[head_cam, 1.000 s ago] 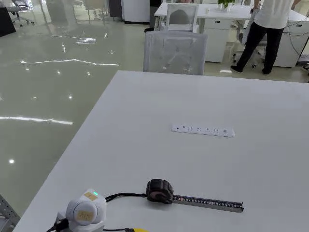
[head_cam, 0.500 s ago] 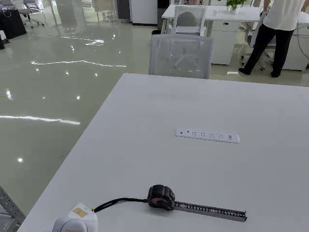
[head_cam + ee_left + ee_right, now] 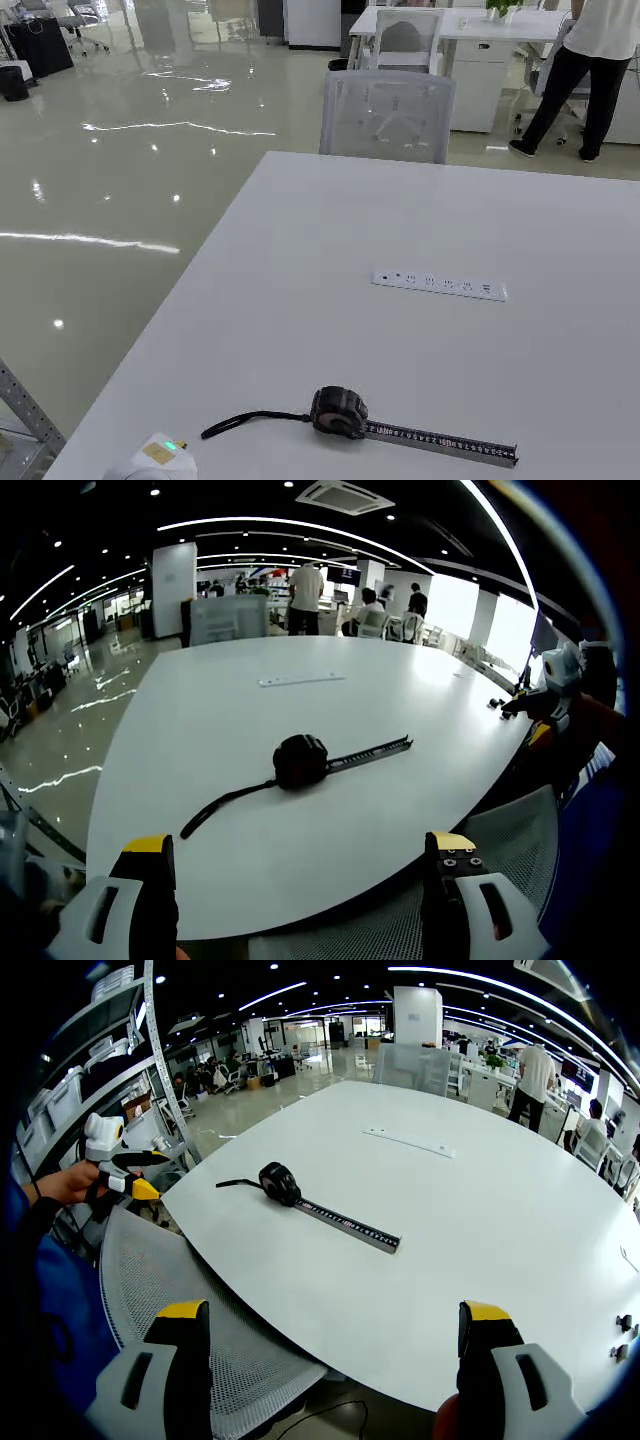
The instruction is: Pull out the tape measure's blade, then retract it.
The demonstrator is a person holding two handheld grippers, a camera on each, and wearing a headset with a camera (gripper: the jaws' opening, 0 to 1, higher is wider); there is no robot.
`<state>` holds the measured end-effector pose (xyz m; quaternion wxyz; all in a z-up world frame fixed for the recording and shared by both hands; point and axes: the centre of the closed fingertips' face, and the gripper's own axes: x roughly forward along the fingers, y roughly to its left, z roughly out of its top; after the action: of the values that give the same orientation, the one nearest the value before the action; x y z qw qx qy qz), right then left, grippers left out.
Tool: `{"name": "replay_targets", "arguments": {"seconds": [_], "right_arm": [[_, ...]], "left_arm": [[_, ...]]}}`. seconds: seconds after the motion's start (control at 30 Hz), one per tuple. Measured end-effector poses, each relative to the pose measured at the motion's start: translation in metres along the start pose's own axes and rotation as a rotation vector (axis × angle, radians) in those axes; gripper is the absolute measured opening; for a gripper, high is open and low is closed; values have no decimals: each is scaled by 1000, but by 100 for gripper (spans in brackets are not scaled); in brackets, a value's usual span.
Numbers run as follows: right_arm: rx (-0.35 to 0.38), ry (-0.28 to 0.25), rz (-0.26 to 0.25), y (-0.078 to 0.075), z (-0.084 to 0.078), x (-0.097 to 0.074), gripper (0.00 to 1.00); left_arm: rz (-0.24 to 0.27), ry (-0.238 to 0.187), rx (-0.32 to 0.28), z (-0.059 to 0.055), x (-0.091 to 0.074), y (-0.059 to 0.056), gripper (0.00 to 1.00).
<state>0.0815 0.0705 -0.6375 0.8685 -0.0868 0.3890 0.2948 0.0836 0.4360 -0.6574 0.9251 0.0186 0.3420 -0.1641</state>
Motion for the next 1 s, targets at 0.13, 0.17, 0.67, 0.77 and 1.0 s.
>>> {"name": "replay_targets", "arguments": {"seconds": [0.13, 0.17, 0.67, 0.77, 1.0], "right_arm": [[1, -5, 6, -1, 1, 1, 100], [-4, -6, 7, -1, 1, 1, 100], [-84, 5, 46, -13, -3, 27, 95], [-93, 18, 58, -14, -9, 33, 95], [-118, 32, 62, -23, -14, 47, 94]], "left_arm": [[15, -5, -42, 3, 2, -1, 100], [23, -7, -45, 4, 2, -1, 100], [32, 4, -49, 8, 27, -18, 100], [24, 3, -36, 10, 35, -22, 100], [6, 15, -15, 16, 55, -24, 100]]}}
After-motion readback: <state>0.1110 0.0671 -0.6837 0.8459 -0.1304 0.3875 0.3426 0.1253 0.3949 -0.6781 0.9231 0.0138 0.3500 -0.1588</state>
